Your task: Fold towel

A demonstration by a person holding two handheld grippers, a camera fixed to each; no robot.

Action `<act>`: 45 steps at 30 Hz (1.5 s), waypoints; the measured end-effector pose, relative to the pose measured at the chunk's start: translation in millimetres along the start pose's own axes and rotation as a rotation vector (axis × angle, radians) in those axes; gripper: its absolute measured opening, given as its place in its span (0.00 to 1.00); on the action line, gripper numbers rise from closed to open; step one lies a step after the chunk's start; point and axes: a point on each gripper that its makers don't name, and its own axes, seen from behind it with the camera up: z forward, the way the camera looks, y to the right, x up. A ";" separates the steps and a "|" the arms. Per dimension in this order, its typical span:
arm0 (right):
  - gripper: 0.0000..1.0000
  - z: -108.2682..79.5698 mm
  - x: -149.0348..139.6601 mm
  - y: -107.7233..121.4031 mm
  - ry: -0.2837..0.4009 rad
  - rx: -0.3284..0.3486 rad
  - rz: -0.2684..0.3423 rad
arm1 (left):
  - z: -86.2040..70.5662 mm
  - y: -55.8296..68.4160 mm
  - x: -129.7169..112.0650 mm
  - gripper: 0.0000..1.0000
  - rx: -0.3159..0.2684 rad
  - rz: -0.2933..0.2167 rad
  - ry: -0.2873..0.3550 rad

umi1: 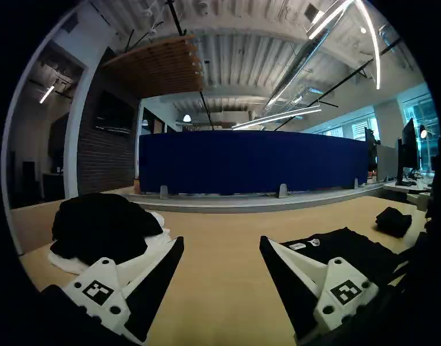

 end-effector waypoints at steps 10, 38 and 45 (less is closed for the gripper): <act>1.00 0.6 1.9 -0.1 -0.001 0.000 -0.001 | -0.4 0.5 0.4 0.97 0.001 0.001 0.000; 1.00 -15.1 138.0 1.5 0.014 -0.015 -0.014 | 6.9 1.5 135.2 0.97 -0.009 -0.031 0.031; 1.00 -18.8 205.5 3.5 0.021 -0.028 -0.038 | 4.3 -1.9 198.9 0.97 -0.011 -0.022 0.020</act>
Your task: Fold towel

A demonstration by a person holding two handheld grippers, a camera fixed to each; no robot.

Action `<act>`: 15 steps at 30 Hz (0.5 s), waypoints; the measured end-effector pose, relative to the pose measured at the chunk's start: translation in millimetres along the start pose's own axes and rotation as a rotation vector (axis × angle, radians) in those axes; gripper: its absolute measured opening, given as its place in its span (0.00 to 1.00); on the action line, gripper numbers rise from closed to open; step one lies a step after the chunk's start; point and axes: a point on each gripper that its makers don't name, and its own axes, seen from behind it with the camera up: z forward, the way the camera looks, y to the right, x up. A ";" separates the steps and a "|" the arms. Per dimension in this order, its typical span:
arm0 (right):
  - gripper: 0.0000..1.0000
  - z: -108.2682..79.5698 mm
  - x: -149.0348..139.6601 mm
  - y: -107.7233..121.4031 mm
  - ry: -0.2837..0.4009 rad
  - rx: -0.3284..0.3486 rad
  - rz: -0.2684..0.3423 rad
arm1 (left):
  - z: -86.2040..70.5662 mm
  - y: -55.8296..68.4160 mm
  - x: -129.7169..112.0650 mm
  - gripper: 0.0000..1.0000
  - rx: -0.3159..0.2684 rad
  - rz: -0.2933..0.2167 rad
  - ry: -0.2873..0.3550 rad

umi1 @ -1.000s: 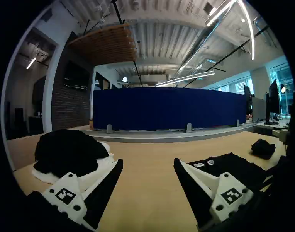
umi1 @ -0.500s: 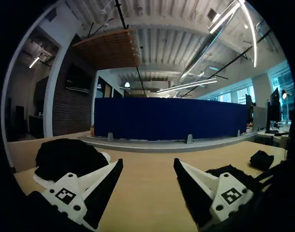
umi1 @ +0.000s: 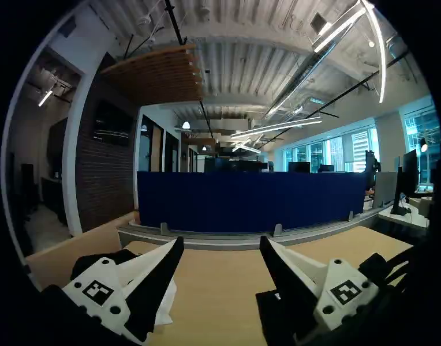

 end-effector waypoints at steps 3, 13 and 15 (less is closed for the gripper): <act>1.00 0.7 15.9 1.9 -0.004 -0.003 0.001 | 0.7 -1.4 13.2 0.97 0.000 0.005 -0.003; 1.00 7.3 31.8 -10.4 -0.047 0.064 -0.024 | 3.0 18.1 20.7 0.97 -0.074 0.054 -0.074; 1.00 7.5 31.3 -17.3 -0.068 0.098 -0.047 | 1.7 27.2 17.6 0.97 -0.114 0.074 -0.102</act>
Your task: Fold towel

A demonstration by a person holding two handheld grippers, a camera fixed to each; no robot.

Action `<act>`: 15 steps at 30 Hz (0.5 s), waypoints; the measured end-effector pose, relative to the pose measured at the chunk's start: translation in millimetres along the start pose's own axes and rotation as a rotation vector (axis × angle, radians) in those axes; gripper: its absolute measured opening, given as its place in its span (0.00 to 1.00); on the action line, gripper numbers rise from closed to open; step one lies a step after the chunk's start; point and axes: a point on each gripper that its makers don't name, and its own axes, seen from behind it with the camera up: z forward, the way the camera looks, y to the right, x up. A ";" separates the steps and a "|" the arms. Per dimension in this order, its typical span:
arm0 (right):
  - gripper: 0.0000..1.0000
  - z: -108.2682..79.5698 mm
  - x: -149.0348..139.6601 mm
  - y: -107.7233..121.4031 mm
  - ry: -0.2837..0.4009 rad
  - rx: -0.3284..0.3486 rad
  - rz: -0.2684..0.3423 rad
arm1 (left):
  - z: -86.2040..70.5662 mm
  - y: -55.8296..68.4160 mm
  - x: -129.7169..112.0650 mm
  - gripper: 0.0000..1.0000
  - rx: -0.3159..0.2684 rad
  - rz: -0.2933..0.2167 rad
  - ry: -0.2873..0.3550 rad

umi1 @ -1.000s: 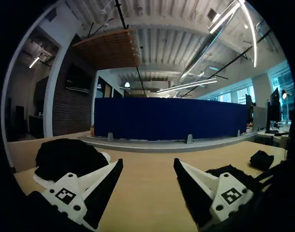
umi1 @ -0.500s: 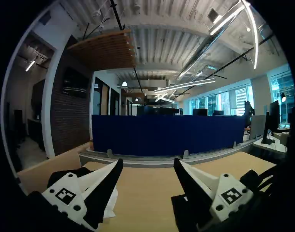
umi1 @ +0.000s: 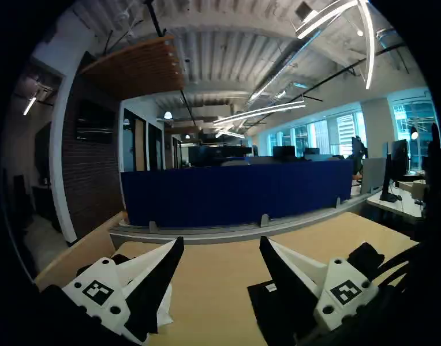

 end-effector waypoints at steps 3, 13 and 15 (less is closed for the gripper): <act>1.00 -1.0 -1.9 -12.5 -0.039 0.064 -0.044 | -1.6 11.3 -3.6 0.97 -0.054 0.037 -0.044; 1.00 -11.3 -19.0 -54.4 -0.208 0.293 -0.177 | -9.9 50.3 -14.2 0.97 -0.236 0.112 -0.170; 1.00 -11.6 -21.4 -58.8 -0.221 0.316 -0.187 | -10.0 53.0 -13.7 0.97 -0.249 0.122 -0.175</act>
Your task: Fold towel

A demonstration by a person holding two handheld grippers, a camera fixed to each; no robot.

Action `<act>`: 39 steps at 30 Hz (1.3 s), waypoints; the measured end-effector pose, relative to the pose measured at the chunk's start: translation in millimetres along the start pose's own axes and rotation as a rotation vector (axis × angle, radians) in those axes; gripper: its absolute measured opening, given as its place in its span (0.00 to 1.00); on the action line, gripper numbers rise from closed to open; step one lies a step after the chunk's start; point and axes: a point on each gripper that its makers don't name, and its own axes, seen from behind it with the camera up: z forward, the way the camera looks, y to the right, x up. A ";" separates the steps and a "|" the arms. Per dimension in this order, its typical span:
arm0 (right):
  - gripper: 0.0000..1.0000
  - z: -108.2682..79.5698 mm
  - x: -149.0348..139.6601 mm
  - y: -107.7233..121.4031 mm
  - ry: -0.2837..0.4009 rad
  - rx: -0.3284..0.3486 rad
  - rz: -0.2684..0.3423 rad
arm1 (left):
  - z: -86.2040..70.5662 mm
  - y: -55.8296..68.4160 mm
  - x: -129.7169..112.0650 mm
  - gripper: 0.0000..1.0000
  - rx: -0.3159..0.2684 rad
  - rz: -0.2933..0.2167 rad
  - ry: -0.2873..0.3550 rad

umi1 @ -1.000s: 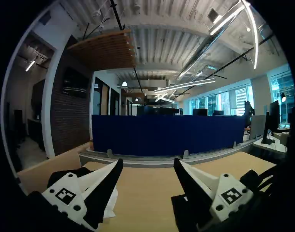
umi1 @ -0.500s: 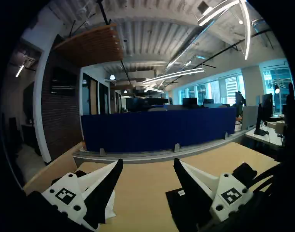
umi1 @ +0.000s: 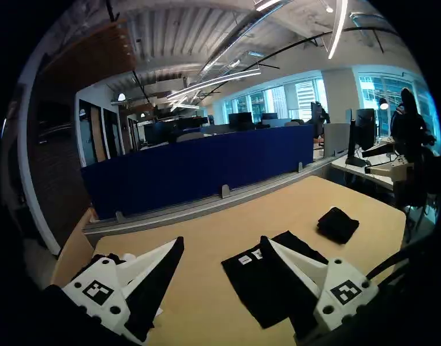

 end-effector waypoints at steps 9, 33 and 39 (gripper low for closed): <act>1.00 12.3 -28.9 -21.4 -0.073 0.074 0.007 | 10.6 21.2 -33.7 0.98 -0.079 0.028 -0.069; 1.00 29.3 -169.9 -77.5 -0.380 0.277 -0.007 | 27.1 86.9 -187.7 0.98 -0.326 0.069 -0.384; 1.00 36.4 -207.6 -91.7 -0.416 0.295 -0.025 | 30.4 96.6 -229.1 0.97 -0.359 0.085 -0.441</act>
